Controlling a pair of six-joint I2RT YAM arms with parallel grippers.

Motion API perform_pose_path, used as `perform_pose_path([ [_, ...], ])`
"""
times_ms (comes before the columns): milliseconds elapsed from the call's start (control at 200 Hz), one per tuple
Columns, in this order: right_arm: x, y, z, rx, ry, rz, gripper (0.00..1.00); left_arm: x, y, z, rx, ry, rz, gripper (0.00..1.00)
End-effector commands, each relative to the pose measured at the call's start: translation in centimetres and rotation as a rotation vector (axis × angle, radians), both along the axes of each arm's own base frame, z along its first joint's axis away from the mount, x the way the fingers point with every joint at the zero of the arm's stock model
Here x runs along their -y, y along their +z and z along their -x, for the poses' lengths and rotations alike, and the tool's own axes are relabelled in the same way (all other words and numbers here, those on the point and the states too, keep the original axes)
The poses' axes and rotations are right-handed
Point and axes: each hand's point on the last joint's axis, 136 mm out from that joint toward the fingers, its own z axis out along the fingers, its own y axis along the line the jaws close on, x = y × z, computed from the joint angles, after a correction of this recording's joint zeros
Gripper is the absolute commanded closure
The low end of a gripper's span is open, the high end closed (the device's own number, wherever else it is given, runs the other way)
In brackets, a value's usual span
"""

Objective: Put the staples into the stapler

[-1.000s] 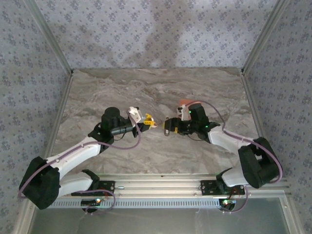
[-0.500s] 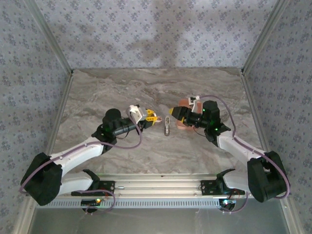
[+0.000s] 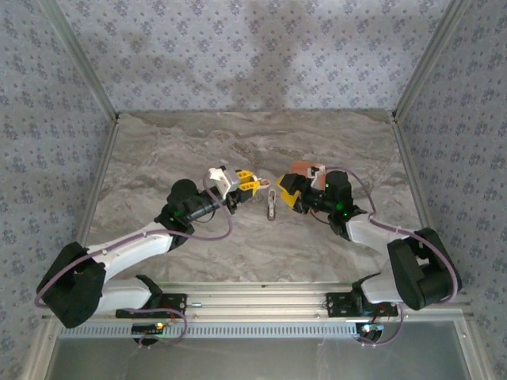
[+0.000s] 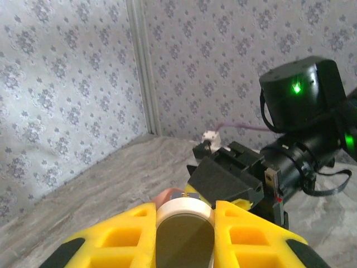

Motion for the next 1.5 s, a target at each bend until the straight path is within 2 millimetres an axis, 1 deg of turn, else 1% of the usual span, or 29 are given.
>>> perform_pose_path([
  [0, -0.4, 2.7, -0.8, -0.030, -0.070, -0.149, 0.32, 0.0, 1.7, 0.0, 0.037, 0.026, 0.086, 0.87],
  [185, -0.5, 3.2, -1.0, -0.074, -0.127, -0.215, 0.32, 0.4, 1.6, -0.2, 0.053, 0.046, 0.092, 0.87],
  [425, -0.9, 3.3, -1.1, -0.111, -0.156, -0.249, 0.33, 0.6, 1.7, -0.3, 0.062, 0.045, 0.107, 0.87],
  [730, -1.7, 4.5, -1.2, -0.125, -0.145, -0.314, 0.36, 1.2, 1.5, -0.4, 0.064, 0.037, 0.114, 0.87],
  [940, -2.6, 4.6, -1.1, -0.136, -0.131, -0.333, 0.37, 1.5, 1.6, -0.5, 0.070, 0.033, 0.119, 0.87],
  [1099, -2.7, 4.7, -1.2, -0.136, -0.132, -0.343, 0.39, 1.9, 1.6, -0.5, 0.075, 0.027, 0.117, 0.87],
  [1299, -2.6, 4.8, -1.3, -0.129, -0.138, -0.346, 0.45, 2.0, 1.3, -0.4, 0.072, 0.023, 0.108, 0.87],
  [1494, -2.6, 4.7, -1.3, -0.132, -0.142, -0.345, 0.57, 2.0, 1.2, -0.5, 0.073, 0.025, 0.103, 0.87],
])
